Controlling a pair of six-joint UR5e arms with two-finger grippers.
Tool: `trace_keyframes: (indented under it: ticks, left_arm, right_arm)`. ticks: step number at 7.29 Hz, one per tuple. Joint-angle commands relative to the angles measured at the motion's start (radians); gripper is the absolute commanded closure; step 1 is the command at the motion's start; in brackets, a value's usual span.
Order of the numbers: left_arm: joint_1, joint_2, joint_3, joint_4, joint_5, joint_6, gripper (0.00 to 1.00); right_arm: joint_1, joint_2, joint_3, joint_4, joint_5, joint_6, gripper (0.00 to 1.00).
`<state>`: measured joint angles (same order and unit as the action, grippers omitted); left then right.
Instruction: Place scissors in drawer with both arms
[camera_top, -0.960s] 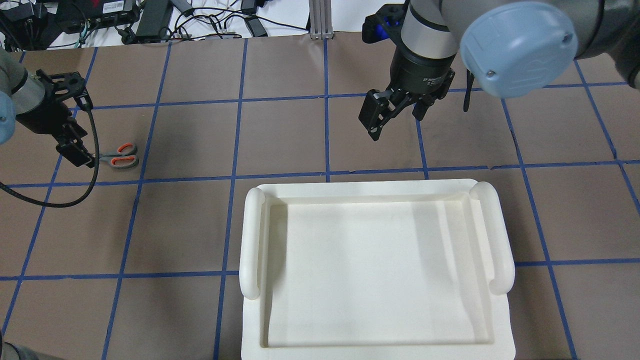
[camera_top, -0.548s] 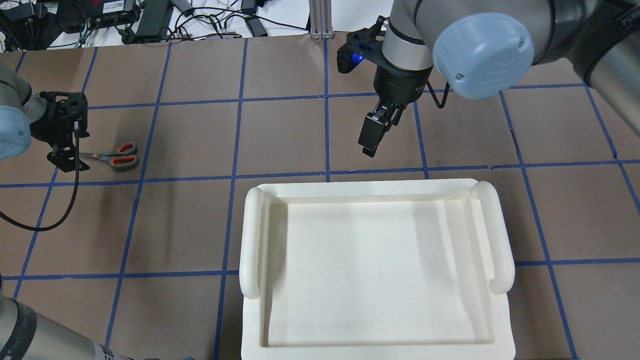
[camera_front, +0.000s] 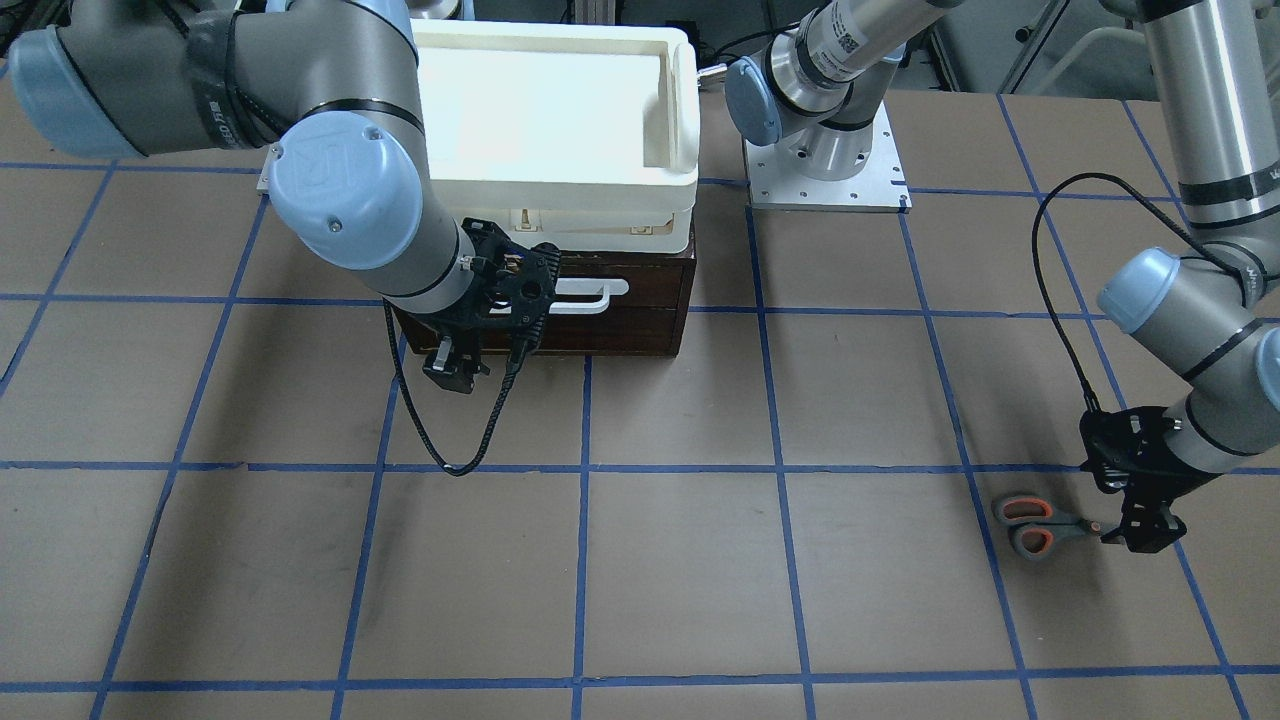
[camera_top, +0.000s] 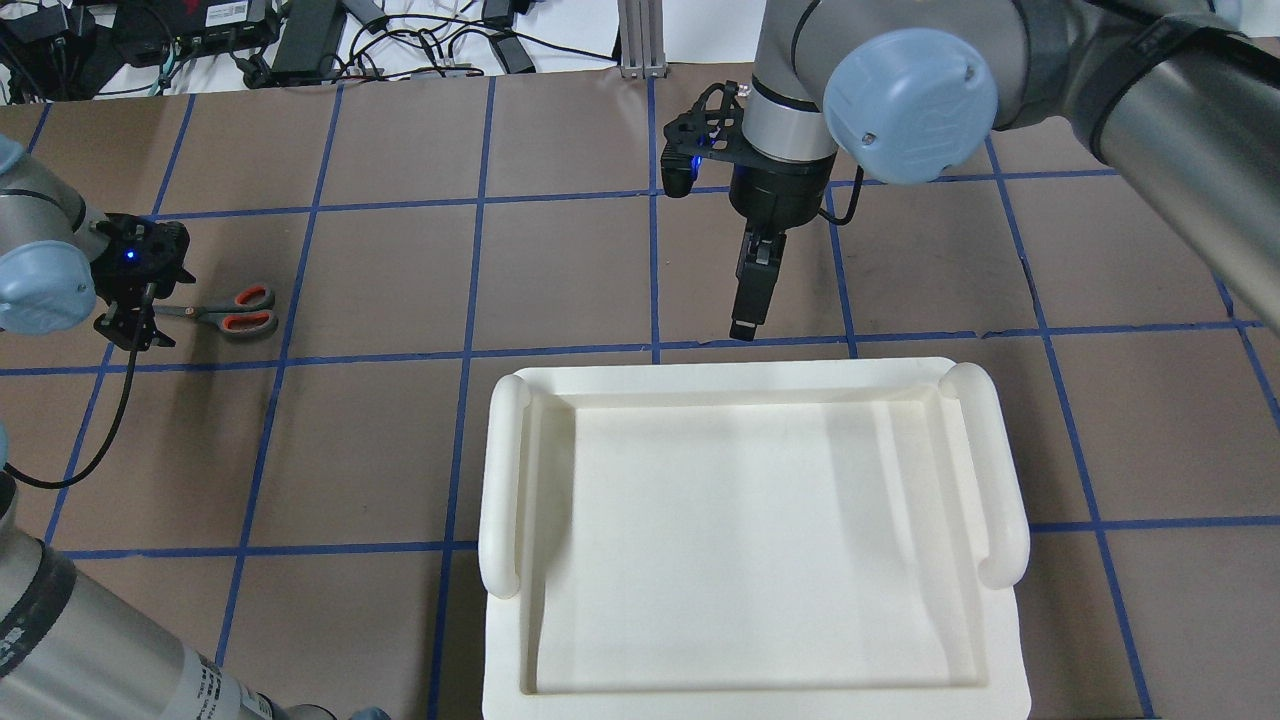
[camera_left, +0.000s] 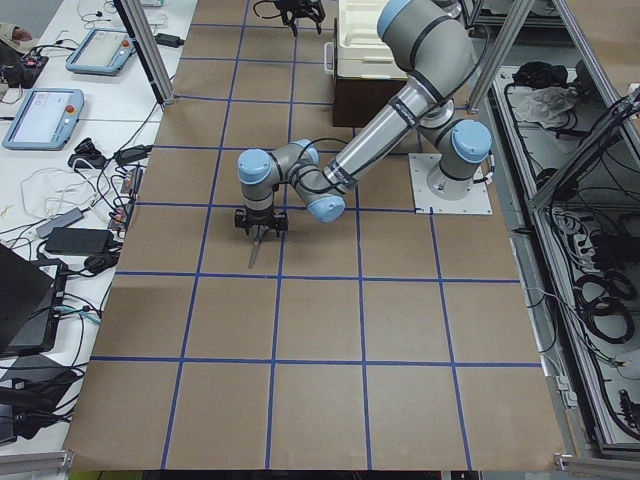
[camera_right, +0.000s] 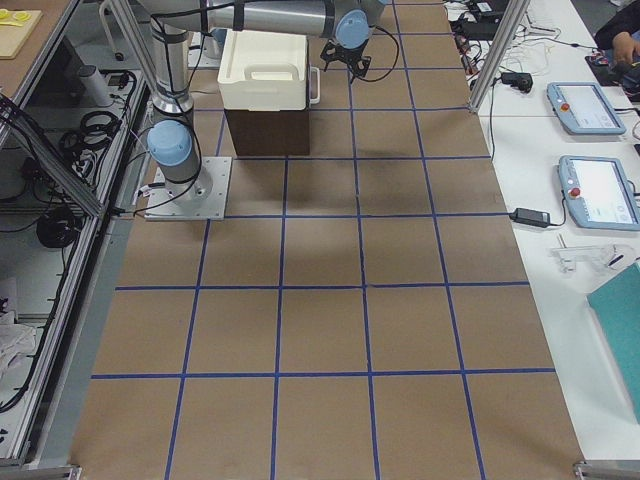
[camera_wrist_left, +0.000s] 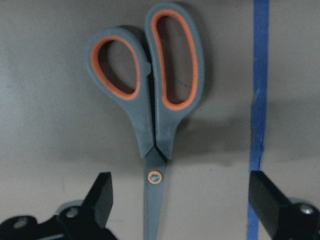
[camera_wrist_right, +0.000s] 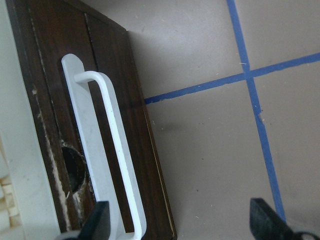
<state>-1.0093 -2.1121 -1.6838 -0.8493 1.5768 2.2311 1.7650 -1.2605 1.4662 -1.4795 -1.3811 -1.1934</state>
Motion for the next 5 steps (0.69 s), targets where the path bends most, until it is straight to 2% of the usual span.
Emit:
trace_keyframes:
  ticks: [1, 3, 5]
  left_arm:
    - [-0.002, -0.064, 0.038, 0.001, -0.046, 0.073, 0.06]
    - [-0.009, -0.071, 0.038, -0.026, -0.063, 0.088, 0.06]
    - [-0.009, -0.059, 0.039, -0.078, -0.061, 0.075, 0.1]
  right_arm:
    - [0.031, 0.068, -0.043, 0.065, 0.008, -0.128, 0.03]
    - [0.068, 0.098, -0.043, 0.067, -0.007, -0.16, 0.04]
    - [0.085, 0.101, -0.04, 0.07, -0.024, -0.161, 0.05]
